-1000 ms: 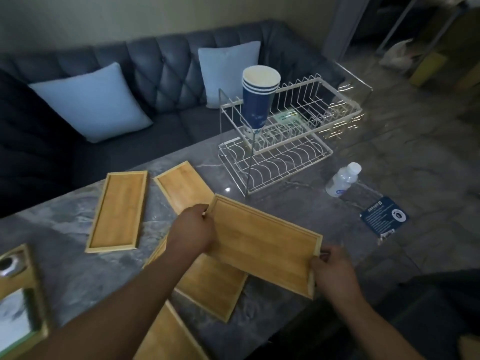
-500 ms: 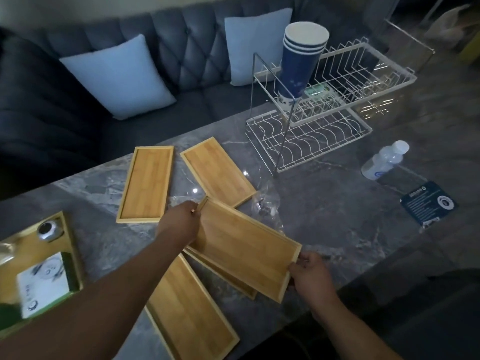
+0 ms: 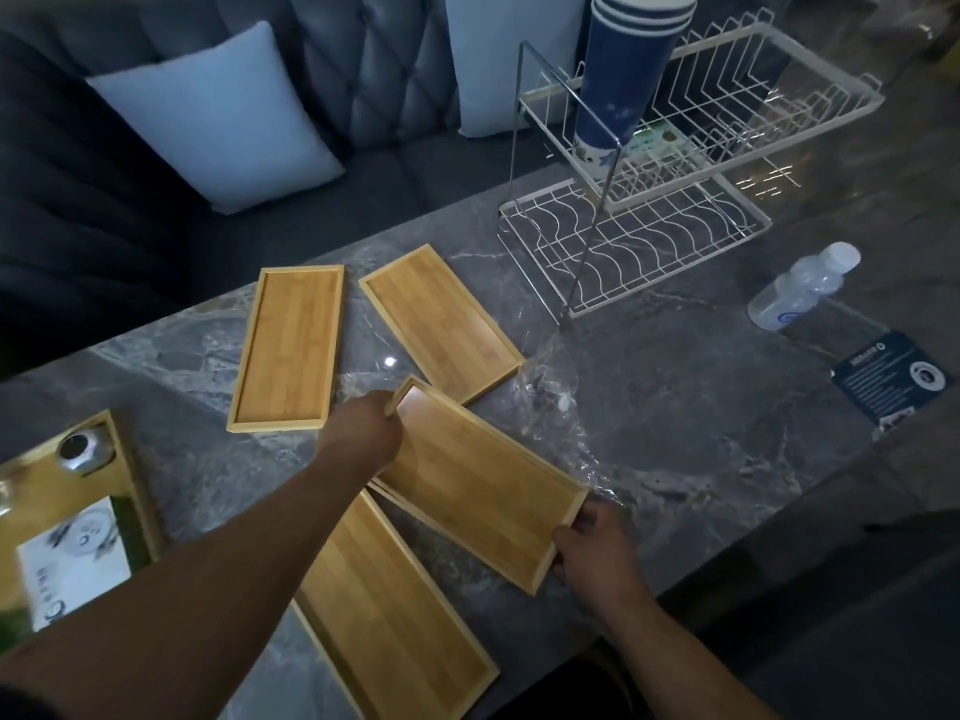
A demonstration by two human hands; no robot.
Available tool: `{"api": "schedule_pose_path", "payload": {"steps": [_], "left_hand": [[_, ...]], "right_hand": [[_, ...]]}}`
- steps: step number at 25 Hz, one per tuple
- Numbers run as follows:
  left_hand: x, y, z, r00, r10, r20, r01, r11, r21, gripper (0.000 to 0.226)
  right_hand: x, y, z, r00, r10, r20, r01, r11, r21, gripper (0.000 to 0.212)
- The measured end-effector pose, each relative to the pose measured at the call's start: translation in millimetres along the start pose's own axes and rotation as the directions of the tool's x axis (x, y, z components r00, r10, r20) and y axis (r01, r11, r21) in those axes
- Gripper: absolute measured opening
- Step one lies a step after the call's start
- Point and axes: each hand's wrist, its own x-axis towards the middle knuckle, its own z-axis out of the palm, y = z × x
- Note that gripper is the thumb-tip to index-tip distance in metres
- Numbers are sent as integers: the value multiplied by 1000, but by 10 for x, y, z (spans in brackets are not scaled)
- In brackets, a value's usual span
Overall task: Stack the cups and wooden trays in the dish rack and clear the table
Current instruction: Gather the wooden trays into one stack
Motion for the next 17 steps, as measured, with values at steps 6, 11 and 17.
{"api": "schedule_pose_path", "payload": {"steps": [6,11,17], "left_hand": [[-3,-81,5,999,34,-18,-34,999,-32,35],[2,-122,25,1000,21,1,-21,998,-55,34],[35,-154,11,999,18,49,-15,997,-70,34]], "right_hand": [[-4,5,55,1000,-6,9,6,1000,7,41],[-39,-89,79,1000,-16,6,16,1000,14,29],[-78,-155,83,998,-24,58,27,998,-48,42]]}}
